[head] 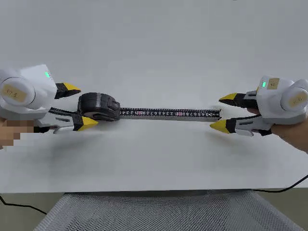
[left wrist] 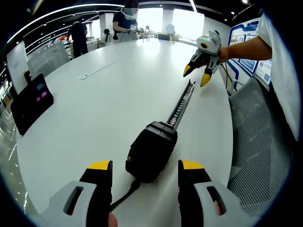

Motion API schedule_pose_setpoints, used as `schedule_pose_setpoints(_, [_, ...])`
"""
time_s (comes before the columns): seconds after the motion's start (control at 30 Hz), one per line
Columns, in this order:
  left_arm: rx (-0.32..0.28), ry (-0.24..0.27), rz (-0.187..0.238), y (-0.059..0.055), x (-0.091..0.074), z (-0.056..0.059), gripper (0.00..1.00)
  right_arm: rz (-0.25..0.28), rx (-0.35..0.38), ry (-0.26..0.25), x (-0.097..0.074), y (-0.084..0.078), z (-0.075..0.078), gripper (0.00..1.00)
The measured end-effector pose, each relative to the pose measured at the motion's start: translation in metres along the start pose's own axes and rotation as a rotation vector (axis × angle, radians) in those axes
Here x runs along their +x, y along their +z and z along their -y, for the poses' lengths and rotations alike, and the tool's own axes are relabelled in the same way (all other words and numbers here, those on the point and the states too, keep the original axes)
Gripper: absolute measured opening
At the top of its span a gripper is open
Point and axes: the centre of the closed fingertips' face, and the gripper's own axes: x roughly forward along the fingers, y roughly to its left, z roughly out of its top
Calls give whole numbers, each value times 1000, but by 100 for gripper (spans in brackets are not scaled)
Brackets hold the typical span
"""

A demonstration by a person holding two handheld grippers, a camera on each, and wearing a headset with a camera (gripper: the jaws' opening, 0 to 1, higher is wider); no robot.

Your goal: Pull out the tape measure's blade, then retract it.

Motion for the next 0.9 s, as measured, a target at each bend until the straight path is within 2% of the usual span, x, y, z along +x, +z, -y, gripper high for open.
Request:
schedule_pose_setpoints(0.23, [-47,36,44,1,-11,1,59,32,35,-45,-9,5,0,49])
schedule_pose_setpoints(0.33, [-54,50,75,3,-18,2,60,57,46,-79,-14,8,1,50])
schedule_pose_setpoints(0.4, [-64,60,80,2,-21,2,60,73,52,-100,-18,10,1,50])
schedule_pose_setpoints(0.63, [-82,85,110,1,-28,9,62,94,70,-135,-25,12,-3,53])
schedule_pose_setpoints(0.8, [-111,88,160,2,-33,14,64,112,80,-161,-30,12,-4,55])
schedule_pose_setpoints(0.9, [-126,94,171,0,-36,16,66,119,85,-172,-33,11,-6,56])
